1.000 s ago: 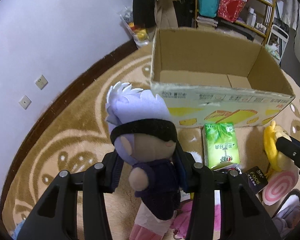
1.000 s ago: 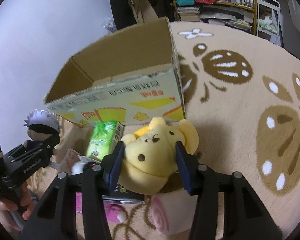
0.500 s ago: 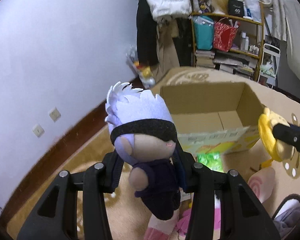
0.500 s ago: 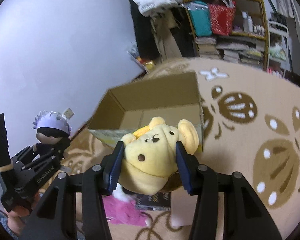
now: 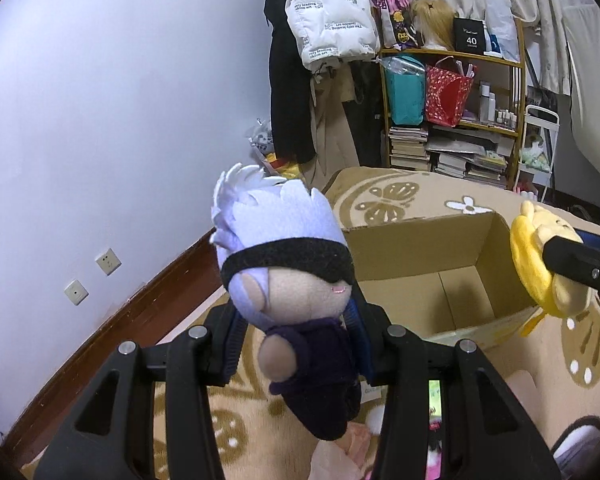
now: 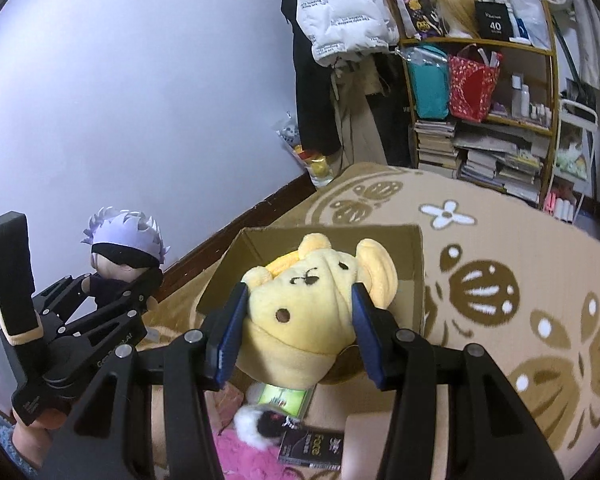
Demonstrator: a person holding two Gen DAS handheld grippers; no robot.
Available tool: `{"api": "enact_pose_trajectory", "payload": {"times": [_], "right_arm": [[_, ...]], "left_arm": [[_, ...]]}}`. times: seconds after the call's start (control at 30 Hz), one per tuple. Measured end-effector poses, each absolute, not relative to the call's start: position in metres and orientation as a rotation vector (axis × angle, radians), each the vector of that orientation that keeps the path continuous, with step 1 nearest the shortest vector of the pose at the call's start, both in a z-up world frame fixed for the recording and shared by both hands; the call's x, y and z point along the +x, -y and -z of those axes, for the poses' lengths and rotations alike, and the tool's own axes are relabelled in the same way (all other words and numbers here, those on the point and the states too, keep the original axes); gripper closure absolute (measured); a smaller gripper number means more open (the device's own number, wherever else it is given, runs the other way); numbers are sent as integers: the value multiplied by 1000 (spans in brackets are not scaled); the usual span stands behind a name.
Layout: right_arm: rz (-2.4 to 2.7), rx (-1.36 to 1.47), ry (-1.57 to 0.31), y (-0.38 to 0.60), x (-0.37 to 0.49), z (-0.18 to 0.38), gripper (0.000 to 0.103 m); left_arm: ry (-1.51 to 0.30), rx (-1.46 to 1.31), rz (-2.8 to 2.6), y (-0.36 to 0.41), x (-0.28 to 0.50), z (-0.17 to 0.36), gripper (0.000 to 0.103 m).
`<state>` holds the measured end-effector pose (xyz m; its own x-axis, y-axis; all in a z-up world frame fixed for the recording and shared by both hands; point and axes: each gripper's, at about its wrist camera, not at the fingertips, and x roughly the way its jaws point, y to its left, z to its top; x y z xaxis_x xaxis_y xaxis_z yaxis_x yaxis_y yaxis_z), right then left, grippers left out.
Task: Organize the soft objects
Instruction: 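Lift the yellow bear and white-haired doll and carry both over the box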
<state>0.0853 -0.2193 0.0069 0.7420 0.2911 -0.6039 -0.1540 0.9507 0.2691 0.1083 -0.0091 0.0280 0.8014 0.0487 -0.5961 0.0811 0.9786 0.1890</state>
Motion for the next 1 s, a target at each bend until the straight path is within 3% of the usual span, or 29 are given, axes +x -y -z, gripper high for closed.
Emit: {"api": "enact_pose_trajectory", "payload": {"times": [1.0], "right_arm": [[-253,186,-695,233,149,14,46]], "left_arm": [[-722,275,82,49,174,21,58]]}}
